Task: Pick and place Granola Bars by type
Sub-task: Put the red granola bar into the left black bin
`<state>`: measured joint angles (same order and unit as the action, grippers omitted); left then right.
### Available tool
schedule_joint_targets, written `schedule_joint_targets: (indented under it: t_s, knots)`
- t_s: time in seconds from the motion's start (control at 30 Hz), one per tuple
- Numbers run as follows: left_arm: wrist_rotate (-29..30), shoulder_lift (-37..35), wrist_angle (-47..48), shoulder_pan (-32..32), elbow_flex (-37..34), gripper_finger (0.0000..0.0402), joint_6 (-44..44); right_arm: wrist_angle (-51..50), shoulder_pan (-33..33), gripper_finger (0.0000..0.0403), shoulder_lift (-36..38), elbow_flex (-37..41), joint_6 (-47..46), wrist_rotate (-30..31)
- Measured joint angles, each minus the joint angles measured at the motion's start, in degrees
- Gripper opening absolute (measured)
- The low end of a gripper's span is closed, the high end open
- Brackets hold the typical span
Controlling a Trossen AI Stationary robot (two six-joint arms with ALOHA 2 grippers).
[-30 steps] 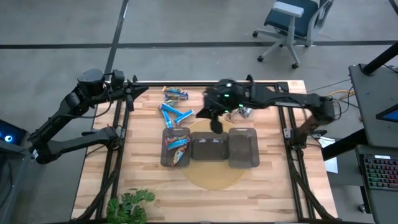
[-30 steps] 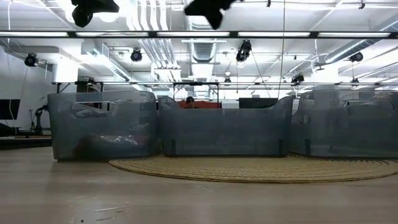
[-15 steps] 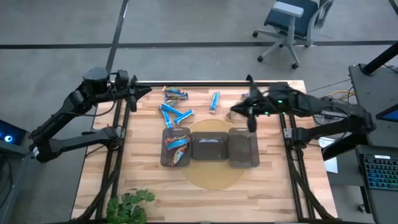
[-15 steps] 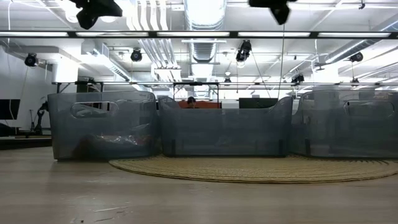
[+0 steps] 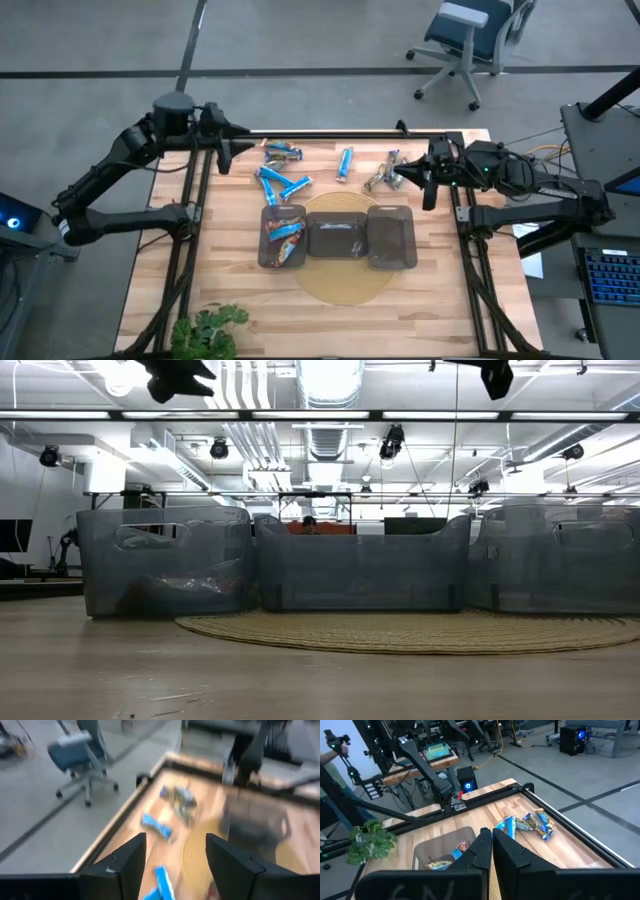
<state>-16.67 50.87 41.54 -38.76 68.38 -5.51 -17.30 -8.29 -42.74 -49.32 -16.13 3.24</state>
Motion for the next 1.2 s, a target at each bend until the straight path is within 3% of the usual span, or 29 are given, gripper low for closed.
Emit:
schedule_joint_targets:
  t_s: [0.23,0.47,0.57,0.73,0.97,1.2]
  knots:
    - [0.1,9.1,15.0,0.7,5.6,0.0188,-11.7,0.0,0.0,0.0009,-1.1,0.1,0.1,0.0]
    - [0.2,14.9,18.1,1.9,6.5,0.0188,-13.6,0.0,0.0,0.0009,-2.3,0.1,-0.2,-0.2]
    - [2.2,16.9,18.1,2.0,6.5,0.0188,-7.0,-0.1,0.0,0.0009,-2.5,0.1,-0.2,-0.2]
    - [10.2,20.7,19.8,1.9,6.4,0.0188,15.4,-0.5,0.0,0.0009,-2.7,0.1,-0.2,-0.2]
    - [10.9,26.9,24.7,2.0,6.2,0.0188,38.4,-0.9,0.0,0.0009,-3.3,0.1,0.3,-0.2]
    - [10.7,32.7,25.1,2.2,3.9,0.0188,48.0,-2.4,0.0,0.0009,-3.2,0.1,2.4,-0.2]
